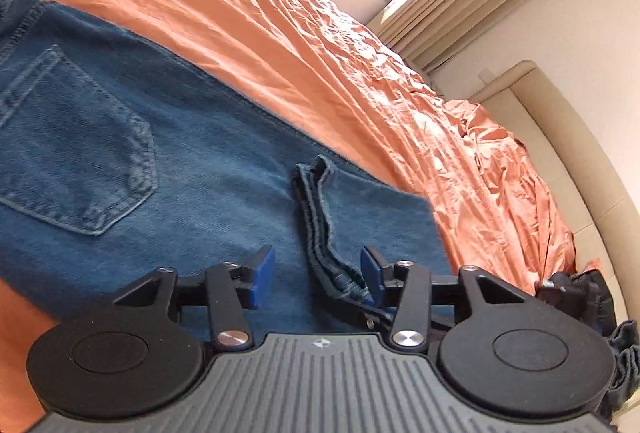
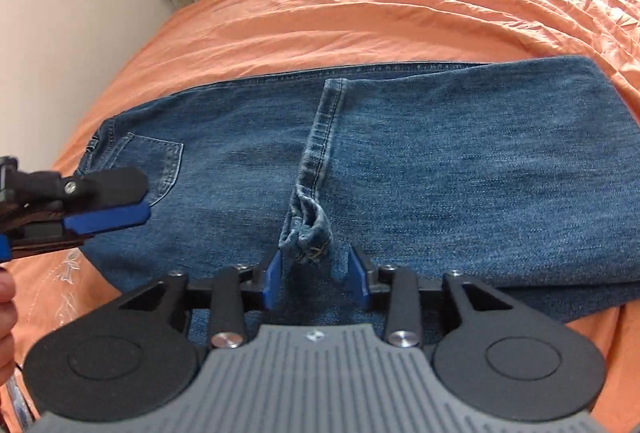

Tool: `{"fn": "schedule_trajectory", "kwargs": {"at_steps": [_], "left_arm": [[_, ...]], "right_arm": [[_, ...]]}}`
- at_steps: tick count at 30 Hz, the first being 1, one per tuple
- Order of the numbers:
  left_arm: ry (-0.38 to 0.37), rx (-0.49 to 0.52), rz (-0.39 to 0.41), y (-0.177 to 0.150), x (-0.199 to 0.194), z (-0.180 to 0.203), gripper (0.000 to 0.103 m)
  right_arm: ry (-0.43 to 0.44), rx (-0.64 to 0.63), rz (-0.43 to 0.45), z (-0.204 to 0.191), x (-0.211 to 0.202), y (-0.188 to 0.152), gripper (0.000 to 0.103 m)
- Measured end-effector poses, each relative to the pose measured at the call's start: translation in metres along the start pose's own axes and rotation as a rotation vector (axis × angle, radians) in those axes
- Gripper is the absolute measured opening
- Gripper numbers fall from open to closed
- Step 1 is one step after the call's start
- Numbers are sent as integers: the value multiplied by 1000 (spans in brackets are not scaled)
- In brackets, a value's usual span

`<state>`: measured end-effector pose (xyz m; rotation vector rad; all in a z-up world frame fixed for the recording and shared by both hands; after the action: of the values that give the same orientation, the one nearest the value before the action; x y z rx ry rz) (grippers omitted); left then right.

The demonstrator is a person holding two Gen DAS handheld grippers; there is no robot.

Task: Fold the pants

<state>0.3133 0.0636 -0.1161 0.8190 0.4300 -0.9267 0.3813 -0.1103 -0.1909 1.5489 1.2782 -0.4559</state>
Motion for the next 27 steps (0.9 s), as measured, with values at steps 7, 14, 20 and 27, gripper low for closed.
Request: {"fn": "schedule_trajectory", "kwargs": {"at_steps": [7, 14, 20, 27], "left_arm": [[-55, -94, 3, 30, 51, 5, 69], [-8, -195, -25, 56, 112, -16, 69], [53, -147, -53, 53, 135, -19, 18], [12, 187, 91, 64, 89, 54, 6]], "right_arm": [[-46, 65, 111, 64, -56, 11, 47], [-90, 187, 199, 153, -101, 4, 47], [-116, 202, 226, 194, -113, 3, 34], [-146, 132, 239, 210, -109, 39, 11]]}}
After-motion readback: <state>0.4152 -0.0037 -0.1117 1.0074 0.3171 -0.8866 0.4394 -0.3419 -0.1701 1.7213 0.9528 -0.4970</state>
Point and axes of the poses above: each gripper's, at about its wrist camera, not at the fingertips, and x roughly the way its jaws point, z to its right, y to its top, the point moved 7 cm from there along x, roughly the way its jaws point, and after that the axes turned 7 degrees about -z, right-handed, at the moved point
